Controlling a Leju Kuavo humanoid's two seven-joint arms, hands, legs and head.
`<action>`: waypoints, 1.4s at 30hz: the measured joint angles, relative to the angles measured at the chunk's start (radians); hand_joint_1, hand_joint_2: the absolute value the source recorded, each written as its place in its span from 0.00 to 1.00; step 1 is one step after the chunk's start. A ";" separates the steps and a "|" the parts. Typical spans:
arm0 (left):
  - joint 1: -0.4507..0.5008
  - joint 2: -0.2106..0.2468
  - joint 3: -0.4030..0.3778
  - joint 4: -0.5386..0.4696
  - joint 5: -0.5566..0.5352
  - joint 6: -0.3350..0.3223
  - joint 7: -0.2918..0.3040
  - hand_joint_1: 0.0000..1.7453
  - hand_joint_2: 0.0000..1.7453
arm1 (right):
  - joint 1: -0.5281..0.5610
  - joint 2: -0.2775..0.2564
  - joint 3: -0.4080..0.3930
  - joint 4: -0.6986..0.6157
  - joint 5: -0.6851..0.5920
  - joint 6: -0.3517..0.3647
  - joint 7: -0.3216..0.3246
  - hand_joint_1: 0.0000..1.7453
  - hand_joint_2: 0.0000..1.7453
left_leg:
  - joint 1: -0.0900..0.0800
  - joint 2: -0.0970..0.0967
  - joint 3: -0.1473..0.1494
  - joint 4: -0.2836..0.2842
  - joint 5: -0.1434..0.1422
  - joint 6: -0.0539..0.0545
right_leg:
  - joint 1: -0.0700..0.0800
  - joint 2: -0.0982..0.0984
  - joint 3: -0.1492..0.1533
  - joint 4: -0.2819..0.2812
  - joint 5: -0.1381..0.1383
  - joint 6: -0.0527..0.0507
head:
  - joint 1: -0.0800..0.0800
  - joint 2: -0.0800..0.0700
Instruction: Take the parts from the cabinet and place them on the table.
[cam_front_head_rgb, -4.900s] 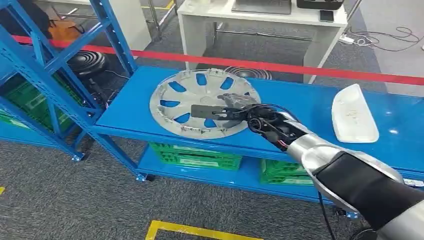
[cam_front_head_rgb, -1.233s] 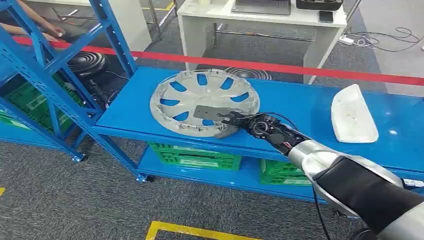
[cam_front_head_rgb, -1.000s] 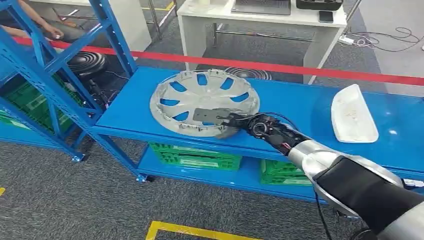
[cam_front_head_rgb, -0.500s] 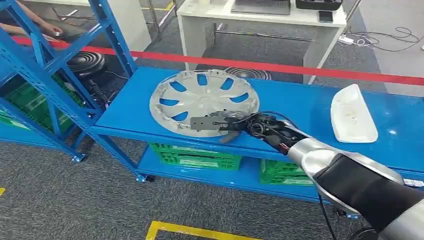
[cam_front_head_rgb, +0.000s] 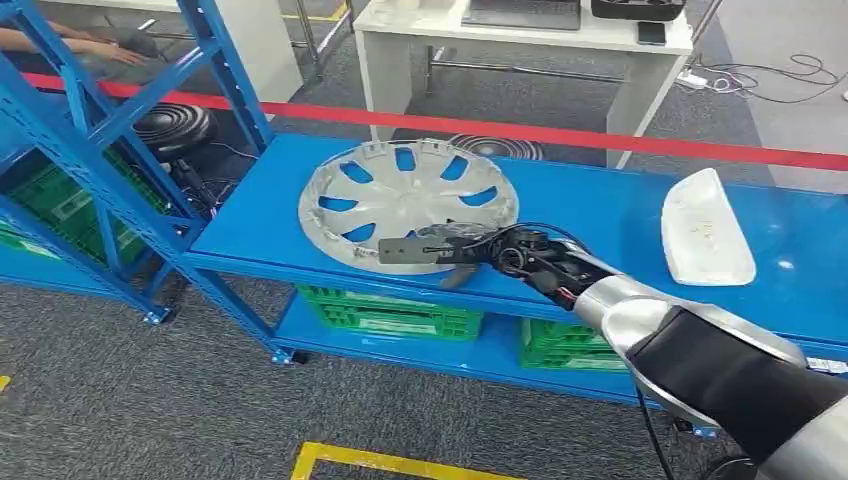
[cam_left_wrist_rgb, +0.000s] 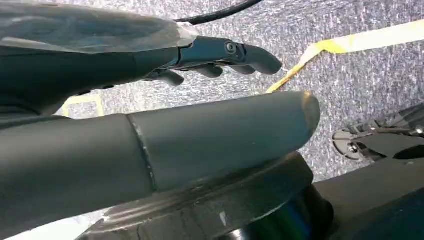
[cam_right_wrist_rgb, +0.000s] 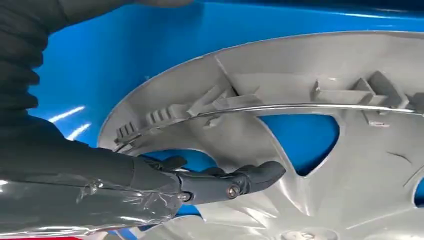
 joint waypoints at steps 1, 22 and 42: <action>0.000 0.000 0.000 0.000 0.002 -0.001 0.000 0.00 1.00 | 0.000 0.000 0.001 0.000 0.000 0.000 -0.002 0.00 1.00 | 0.000 0.000 0.000 0.000 0.000 0.000 | 0.000 0.000 0.000 0.000 0.000 0.000 | 0.000 0.000; 0.004 0.014 0.003 0.000 0.041 -0.001 -0.027 0.00 1.00 | 0.001 0.000 0.017 0.000 -0.003 -0.007 -0.027 0.90 1.00 | 0.000 0.000 0.000 0.000 0.000 0.000 | 0.000 0.000 0.000 0.000 0.000 0.000 | 0.000 0.000; 0.008 0.020 0.003 0.000 0.042 -0.001 -0.033 0.00 1.00 | 0.004 0.000 0.019 0.000 -0.003 -0.010 -0.035 0.92 1.00 | -0.001 -0.001 0.000 0.000 0.000 0.000 | 0.000 -0.002 0.000 0.000 0.000 0.000 | -0.001 0.000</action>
